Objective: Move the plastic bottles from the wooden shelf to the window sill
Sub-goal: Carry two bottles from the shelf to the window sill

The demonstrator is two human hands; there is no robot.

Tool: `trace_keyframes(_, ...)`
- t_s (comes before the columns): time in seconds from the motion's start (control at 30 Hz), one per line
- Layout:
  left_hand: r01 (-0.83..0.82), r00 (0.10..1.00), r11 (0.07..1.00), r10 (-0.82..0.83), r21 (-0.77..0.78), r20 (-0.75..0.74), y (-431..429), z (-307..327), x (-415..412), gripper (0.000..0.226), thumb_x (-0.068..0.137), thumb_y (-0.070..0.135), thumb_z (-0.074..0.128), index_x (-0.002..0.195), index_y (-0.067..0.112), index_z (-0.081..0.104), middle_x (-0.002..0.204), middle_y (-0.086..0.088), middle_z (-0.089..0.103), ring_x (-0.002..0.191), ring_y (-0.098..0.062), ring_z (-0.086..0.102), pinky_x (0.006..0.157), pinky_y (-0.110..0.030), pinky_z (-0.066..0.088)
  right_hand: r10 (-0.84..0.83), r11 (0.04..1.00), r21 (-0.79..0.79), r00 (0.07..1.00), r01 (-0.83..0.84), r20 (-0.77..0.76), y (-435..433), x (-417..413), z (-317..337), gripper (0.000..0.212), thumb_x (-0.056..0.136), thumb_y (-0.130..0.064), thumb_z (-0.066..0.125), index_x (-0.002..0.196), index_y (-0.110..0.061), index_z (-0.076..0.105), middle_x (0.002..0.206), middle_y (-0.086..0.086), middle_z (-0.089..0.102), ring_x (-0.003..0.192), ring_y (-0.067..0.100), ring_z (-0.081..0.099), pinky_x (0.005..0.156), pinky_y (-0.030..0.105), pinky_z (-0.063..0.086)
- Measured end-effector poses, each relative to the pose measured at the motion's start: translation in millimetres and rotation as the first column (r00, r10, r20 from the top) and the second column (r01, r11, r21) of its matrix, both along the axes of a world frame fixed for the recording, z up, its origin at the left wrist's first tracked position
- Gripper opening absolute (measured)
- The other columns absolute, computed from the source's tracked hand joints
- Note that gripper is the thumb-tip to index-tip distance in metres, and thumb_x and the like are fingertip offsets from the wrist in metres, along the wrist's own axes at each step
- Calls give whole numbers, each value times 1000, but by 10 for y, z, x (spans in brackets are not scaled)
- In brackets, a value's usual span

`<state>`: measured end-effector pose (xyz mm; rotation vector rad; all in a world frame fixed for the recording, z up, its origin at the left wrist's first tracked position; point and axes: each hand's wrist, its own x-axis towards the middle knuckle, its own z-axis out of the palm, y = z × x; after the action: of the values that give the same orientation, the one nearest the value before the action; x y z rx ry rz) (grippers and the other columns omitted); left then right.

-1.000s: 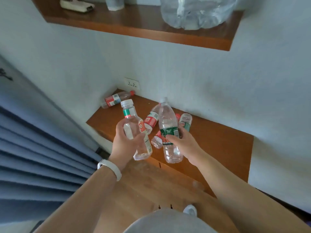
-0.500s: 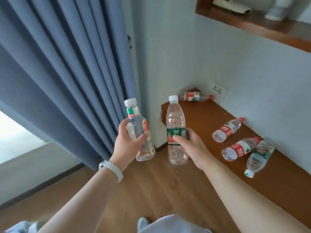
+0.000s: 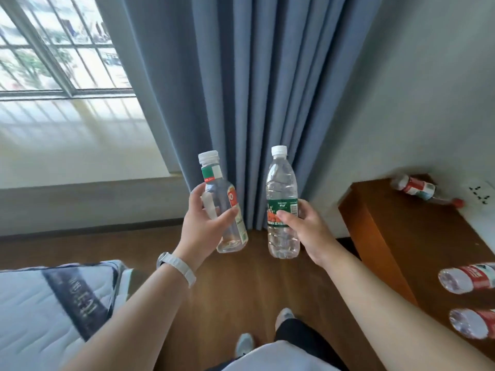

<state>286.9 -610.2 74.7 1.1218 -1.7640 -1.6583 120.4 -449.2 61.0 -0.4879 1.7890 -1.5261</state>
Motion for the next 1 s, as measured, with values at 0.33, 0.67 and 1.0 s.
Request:
trace_keyframes(0.33,-139,990,988,139,-63,8,-477,49,2,75,78,25,83,132,47,36,120,2,64,103,-20,69,87,-50,58,180,982,-56,983,-178,44,-849,-237,-75,37,79,-33,76,113,-23,64,111,2,73,104,23,70,94,50,55)
trace_keyframes(0.67,-244,970,968,245,-61,6,-899,205,-695,83,69,34,88,134,45,38,121,-1,66,101,-18,71,86,-50,58,351,932,-123,934,-342,64,-1522,-1012,5,29,88,-23,73,116,-24,63,110,1,73,97,16,72,79,33,56)
trace_keyframes(1.0,-449,892,888,453,-101,14,-1147,324,-542,98,61,45,90,142,34,38,127,-2,62,105,-19,69,85,-47,59,599,795,-179,797,-579,83,-2299,-1009,62,49,77,-34,79,120,-20,60,109,7,73,98,22,73,83,41,59)
